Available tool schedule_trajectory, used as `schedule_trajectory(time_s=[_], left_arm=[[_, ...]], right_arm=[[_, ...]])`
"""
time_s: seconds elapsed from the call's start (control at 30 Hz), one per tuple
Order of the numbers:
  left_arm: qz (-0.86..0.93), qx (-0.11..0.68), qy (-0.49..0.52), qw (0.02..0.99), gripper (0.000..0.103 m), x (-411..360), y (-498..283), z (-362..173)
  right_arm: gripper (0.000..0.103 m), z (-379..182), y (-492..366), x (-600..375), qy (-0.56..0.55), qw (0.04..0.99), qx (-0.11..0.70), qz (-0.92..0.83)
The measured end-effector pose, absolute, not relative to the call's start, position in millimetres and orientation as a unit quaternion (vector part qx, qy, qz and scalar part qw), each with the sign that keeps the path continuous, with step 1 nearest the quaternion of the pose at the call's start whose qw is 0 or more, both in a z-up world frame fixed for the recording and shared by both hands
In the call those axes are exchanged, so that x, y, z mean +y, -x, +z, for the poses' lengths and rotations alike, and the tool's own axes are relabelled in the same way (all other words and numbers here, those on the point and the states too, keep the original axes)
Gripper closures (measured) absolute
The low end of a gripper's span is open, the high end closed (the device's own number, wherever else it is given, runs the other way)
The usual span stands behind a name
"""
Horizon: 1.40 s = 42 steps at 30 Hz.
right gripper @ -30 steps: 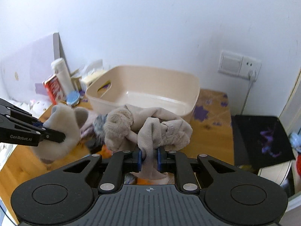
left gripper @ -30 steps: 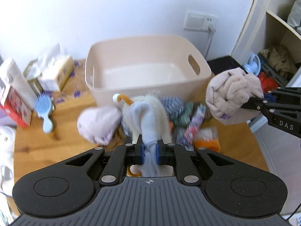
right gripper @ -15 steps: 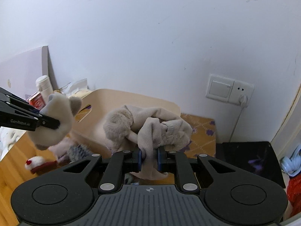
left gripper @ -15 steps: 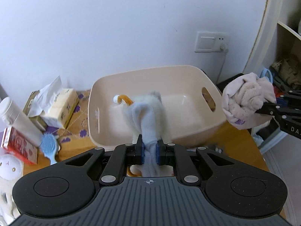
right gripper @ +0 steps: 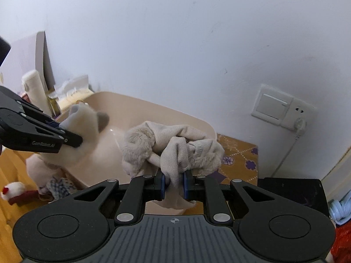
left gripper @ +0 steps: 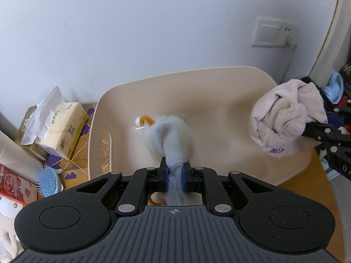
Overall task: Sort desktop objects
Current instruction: 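Carry both items over the beige bin and open both tools to drop them, then grasp the red-and-white plush toy with left tool while right tool grasps Hello Kitty box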
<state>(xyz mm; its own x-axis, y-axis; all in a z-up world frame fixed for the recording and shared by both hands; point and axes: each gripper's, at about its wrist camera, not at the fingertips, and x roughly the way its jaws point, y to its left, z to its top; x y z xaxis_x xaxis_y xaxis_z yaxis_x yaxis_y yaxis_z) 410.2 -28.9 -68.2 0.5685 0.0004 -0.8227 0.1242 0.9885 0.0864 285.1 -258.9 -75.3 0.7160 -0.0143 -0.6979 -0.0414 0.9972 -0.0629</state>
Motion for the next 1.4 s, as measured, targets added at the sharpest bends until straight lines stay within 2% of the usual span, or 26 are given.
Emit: schedule_trajectory(time_s=[0.33, 0.53, 0.57, 0.6, 0.63, 0.67, 0.7, 0.73, 0.8, 0.87, 1.03, 1.1, 1.4], left_arm=[[-0.020, 0.497, -0.083, 0.863, 0.092, -26.5, -430.5, -96.7], [-0.026, 0.513, -0.086, 0.853, 0.091, -28.0, -433.0, -103.1], [-0.026, 0.512, -0.087, 0.854, 0.088, -28.1, -432.3, -102.5], [-0.025, 0.510, -0.086, 0.855, 0.077, -28.4, -431.8, -101.8], [-0.025, 0.510, -0.085, 0.856, 0.069, -28.8, -430.8, -100.9], [-0.025, 0.511, -0.083, 0.856, 0.054, -28.7, -430.1, -100.2], [-0.027, 0.512, -0.078, 0.855, 0.046, -28.0, -429.1, -99.7], [-0.027, 0.511, -0.074, 0.856, 0.044, -27.1, -427.8, -99.0], [-0.025, 0.510, -0.075, 0.857, 0.042, -26.3, -423.9, -97.4], [-0.026, 0.508, -0.075, 0.858, 0.040, -25.1, -419.8, -95.3], [-0.028, 0.493, -0.072, 0.866, 0.032, -19.6, -405.6, -83.5], [-0.027, 0.483, -0.068, 0.873, 0.029, -15.8, -398.7, -77.3], [-0.026, 0.454, -0.062, 0.888, 0.023, 11.0, -363.3, -50.3]], right_arm=[[0.087, -101.8, -311.8, -240.0, 0.059, 0.903, 0.424, 0.023], [0.077, -110.5, -312.2, -233.1, 0.067, 0.891, 0.448, 0.022], [0.068, -110.7, -311.0, -232.6, 0.066, 0.891, 0.449, 0.018], [0.064, -110.3, -310.3, -231.7, 0.066, 0.891, 0.450, 0.016], [0.064, -109.6, -309.1, -231.9, 0.064, 0.891, 0.450, 0.014], [0.062, -108.5, -306.2, -232.1, 0.063, 0.891, 0.449, 0.012], [0.058, -106.9, -304.3, -231.5, 0.063, 0.892, 0.447, 0.008], [0.055, -105.2, -303.1, -231.1, 0.064, 0.893, 0.446, 0.003], [0.040, -100.5, -298.9, -230.8, 0.060, 0.896, 0.440, -0.008], [0.038, -95.2, -294.0, -232.1, 0.052, 0.899, 0.435, -0.014], [0.019, -83.2, -279.4, -230.2, 0.036, 0.906, 0.420, -0.033], [0.003, -78.7, -273.5, -228.9, 0.022, 0.908, 0.415, -0.046], [0.000, -67.7, -248.6, -214.8, -0.015, 0.912, 0.403, -0.074]])
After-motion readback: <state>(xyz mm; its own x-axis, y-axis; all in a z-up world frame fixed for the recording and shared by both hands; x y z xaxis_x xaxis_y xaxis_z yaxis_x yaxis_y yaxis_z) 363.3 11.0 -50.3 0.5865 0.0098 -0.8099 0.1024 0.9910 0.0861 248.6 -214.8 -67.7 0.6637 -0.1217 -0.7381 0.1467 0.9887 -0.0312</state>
